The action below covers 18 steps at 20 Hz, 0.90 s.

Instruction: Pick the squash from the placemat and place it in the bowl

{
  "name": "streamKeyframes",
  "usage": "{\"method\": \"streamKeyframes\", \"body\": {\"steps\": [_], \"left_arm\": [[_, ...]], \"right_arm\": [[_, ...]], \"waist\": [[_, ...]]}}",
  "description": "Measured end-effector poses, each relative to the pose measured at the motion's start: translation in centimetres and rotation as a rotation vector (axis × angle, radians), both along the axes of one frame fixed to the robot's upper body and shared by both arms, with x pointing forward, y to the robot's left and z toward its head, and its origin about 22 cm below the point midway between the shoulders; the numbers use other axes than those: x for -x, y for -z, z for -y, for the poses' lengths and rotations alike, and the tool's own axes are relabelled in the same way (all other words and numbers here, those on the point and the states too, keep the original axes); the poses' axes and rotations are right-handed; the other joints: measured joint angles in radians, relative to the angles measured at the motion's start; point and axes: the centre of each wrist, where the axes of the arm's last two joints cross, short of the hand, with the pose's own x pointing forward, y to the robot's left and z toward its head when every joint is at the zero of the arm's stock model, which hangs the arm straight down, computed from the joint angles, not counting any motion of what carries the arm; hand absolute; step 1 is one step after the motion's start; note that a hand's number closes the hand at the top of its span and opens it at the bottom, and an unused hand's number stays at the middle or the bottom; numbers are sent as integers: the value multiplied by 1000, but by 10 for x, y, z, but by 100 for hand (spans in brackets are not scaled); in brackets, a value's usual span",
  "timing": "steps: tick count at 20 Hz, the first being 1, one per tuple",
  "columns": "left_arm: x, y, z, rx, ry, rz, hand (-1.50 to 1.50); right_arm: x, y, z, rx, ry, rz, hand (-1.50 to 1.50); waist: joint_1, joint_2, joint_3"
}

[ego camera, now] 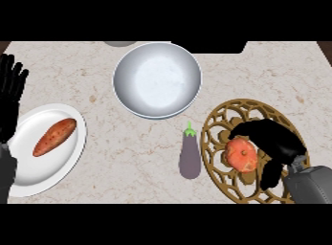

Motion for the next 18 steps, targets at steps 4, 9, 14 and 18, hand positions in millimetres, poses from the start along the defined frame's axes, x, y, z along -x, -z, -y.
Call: {"method": "streamKeyframes", "body": {"steps": [4,9,14,18], "left_arm": [[-2,-3,-1,-8,-1,-2,0],[1,-12,3,-5,9,-2,0],[-8,-16,22,0,79,29,0],[-14,-24,34,-4,128,62,0]], "right_arm": [[-6,0,2,-14,-27,40,150],[-19,-2,11,-19,-56,81,150],[-72,-50,51,55,-95,127,150],[-94,-87,78,96,-123,163,150]], "waist": [[-1,0,0],[4,1,1],[84,39,7],[137,66,10]]}}
